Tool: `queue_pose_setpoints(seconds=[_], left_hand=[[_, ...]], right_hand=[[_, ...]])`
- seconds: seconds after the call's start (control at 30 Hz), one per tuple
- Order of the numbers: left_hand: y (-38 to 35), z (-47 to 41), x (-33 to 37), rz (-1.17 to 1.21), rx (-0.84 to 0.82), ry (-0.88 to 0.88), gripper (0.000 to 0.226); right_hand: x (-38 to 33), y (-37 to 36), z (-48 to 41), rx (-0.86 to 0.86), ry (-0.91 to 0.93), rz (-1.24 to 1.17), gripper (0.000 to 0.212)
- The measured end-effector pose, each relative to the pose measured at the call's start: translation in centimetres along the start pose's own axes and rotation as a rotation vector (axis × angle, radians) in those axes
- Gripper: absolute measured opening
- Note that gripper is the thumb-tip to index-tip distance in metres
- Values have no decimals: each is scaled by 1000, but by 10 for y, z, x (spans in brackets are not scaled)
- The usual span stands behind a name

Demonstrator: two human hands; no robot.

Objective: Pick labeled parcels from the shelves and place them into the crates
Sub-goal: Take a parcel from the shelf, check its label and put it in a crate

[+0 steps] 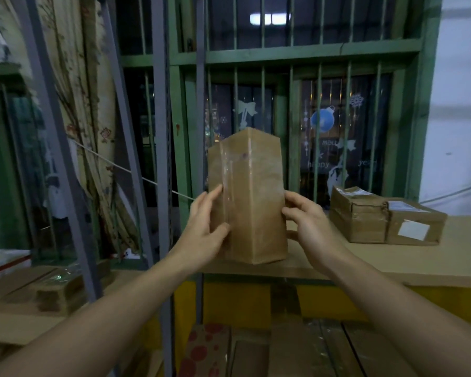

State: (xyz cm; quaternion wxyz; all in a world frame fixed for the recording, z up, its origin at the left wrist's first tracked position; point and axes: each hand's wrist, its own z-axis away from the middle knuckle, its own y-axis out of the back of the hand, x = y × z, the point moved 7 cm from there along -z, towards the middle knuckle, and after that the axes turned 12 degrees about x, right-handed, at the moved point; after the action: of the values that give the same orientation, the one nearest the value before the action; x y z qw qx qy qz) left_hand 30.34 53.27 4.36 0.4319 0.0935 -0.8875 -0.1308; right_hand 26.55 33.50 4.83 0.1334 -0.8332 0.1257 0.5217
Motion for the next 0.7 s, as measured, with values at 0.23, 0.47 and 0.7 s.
queue_pose_setpoints(seconds=[0.23,0.47,0.7], left_hand=[[-12,6,2,366,-22,170,69],[-4,14,7,561,26,194,36],[17,7,12,342,228,1,39]], right_hand=[[-12,-18,15,-85,177,82,27],[-16,-6,12,-36,153,108,99],[-11,4,12,82,158,38,72]])
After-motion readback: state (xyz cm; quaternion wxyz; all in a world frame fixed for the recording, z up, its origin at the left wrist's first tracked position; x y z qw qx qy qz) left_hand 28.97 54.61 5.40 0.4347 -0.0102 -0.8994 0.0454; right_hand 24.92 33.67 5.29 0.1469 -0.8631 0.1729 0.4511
